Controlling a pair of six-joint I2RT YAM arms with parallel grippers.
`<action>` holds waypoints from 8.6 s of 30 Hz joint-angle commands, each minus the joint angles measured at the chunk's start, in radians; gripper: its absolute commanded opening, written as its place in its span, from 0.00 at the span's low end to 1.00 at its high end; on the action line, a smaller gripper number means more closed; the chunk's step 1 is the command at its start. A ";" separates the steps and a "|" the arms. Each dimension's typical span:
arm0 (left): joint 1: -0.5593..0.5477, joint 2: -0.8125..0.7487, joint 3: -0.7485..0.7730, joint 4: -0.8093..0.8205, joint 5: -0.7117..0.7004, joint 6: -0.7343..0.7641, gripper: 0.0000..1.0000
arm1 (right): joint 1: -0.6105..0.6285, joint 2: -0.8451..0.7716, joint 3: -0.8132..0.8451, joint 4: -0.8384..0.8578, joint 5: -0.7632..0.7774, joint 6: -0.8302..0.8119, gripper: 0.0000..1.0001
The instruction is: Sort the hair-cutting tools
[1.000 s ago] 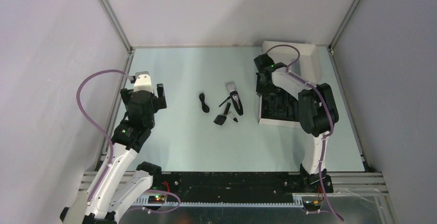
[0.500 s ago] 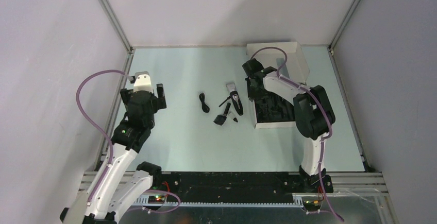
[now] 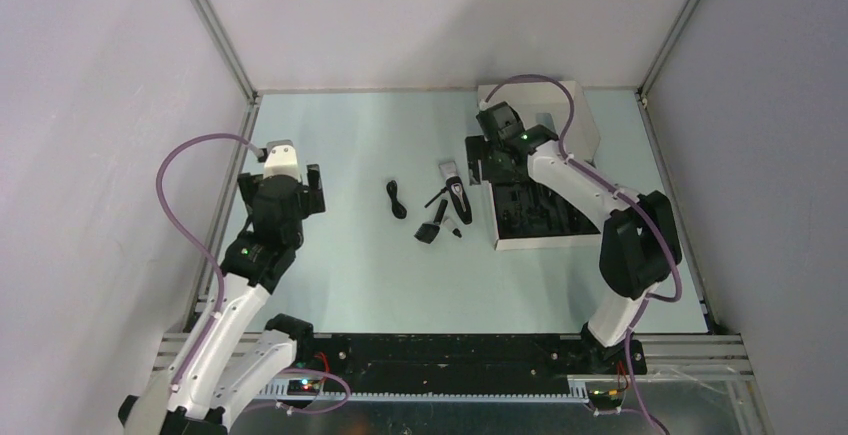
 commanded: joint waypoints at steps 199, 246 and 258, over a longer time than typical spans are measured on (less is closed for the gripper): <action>-0.056 -0.019 -0.030 0.579 0.032 0.192 1.00 | -0.030 -0.284 -0.150 -0.061 0.050 -0.097 0.64; -0.037 0.007 -0.022 0.569 0.092 0.170 0.99 | 0.247 0.189 -0.152 0.132 -0.056 -0.165 0.40; -0.030 0.021 -0.021 0.569 0.128 0.157 0.99 | 0.247 0.159 -0.178 0.137 -0.056 -0.185 0.19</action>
